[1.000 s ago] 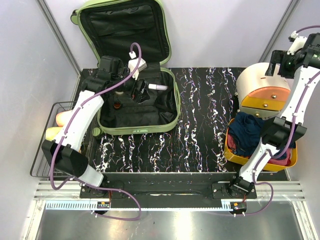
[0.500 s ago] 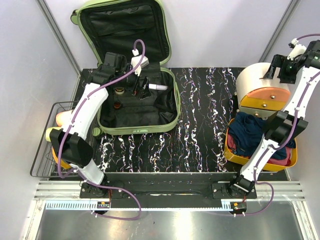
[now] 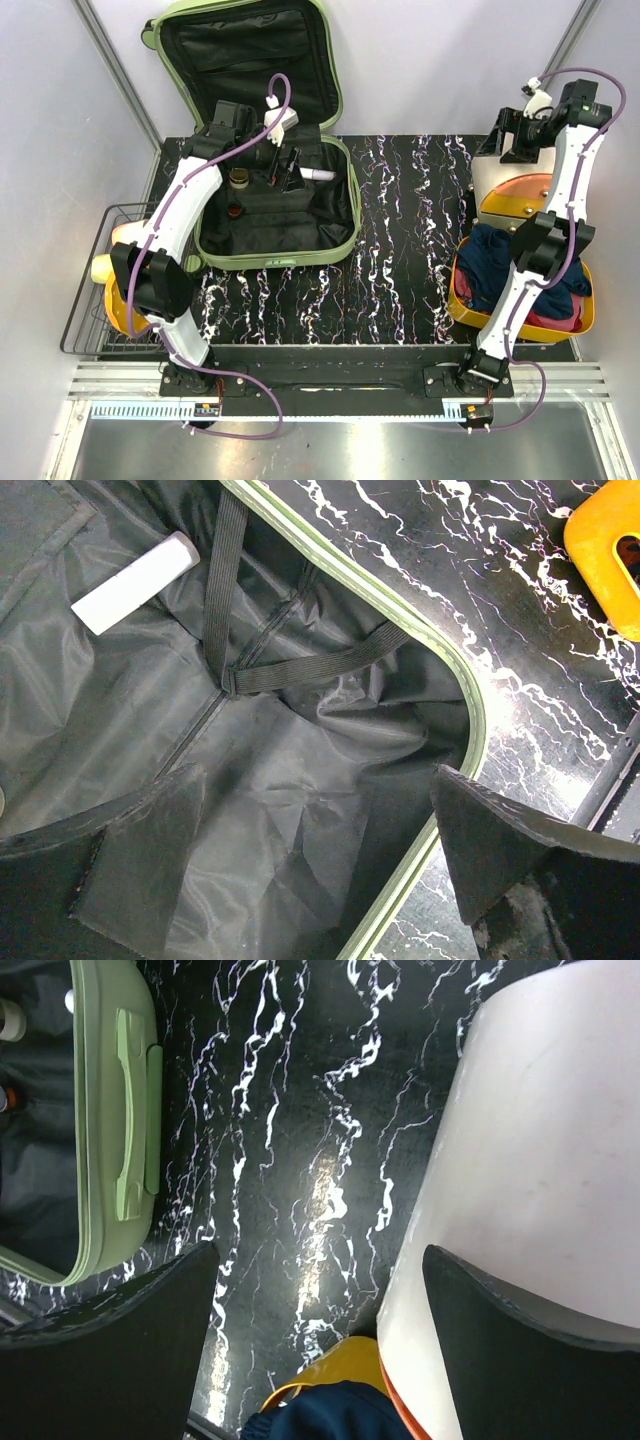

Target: Open, take out, and arrange the luggage

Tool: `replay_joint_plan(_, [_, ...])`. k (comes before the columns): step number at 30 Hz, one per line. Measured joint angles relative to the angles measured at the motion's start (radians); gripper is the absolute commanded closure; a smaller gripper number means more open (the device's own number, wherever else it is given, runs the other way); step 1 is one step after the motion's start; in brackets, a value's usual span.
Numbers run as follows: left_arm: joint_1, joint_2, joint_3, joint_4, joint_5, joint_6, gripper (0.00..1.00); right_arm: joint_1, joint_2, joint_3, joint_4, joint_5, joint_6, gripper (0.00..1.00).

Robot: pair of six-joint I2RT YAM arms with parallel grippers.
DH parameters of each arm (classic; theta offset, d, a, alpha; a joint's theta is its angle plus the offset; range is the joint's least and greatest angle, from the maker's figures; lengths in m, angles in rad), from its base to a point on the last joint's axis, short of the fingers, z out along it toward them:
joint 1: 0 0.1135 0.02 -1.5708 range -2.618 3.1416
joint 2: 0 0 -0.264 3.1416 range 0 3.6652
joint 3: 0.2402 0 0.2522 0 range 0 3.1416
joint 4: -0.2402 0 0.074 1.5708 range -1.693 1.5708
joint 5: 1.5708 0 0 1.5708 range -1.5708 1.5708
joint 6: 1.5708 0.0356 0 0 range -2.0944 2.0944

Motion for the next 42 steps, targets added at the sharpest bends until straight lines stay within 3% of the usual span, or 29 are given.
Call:
replay_joint_plan(6, [0.001, 0.011, 0.030, -0.007, 0.003, -0.005, 0.01, -0.023, 0.008, 0.110, -0.012, 0.081, -0.004, 0.02])
replay_joint_plan(20, [0.001, 0.090, 0.137, -0.024, 0.017, -0.022, 0.01, -0.128, -0.066, 0.125, 0.004, 0.412, -0.053, 0.03])
replay_joint_plan(22, [0.001, 0.097, 0.147, -0.031, 0.017, -0.022, 0.01, -0.132, -0.059, 0.112, 0.019, 0.428, -0.066, 0.11])
replay_joint_plan(23, [0.001, 0.098, 0.148, -0.034, 0.017, -0.021, 0.01, -0.133, -0.054, 0.108, 0.029, 0.433, -0.075, 0.21])
replay_joint_plan(25, [0.001, 0.098, 0.150, -0.039, 0.016, -0.020, 0.01, -0.134, -0.040, 0.105, 0.050, 0.457, -0.092, 0.32])
replay_joint_plan(26, [0.001, 0.098, 0.150, -0.040, 0.016, -0.017, 0.01, -0.134, -0.037, 0.101, 0.064, 0.473, -0.100, 0.44])
replay_joint_plan(29, [0.001, 0.098, 0.150, -0.050, 0.014, -0.010, 0.01, -0.135, -0.036, 0.081, 0.121, 0.537, -0.130, 0.59])
replay_joint_plan(35, [0.001, 0.100, 0.165, -0.076, 0.010, 0.001, 0.01, -0.137, -0.043, -0.028, 0.270, 0.679, -0.249, 0.70])
replay_joint_plan(40, [0.001, 0.105, 0.185, -0.084, 0.009, 0.001, 0.01, -0.139, -0.039, -0.074, 0.296, 0.718, -0.342, 0.94])
replay_joint_plan(42, [0.001, 0.105, 0.185, -0.090, 0.008, 0.002, 0.01, -0.139, -0.039, -0.085, 0.307, 0.721, -0.368, 0.97])
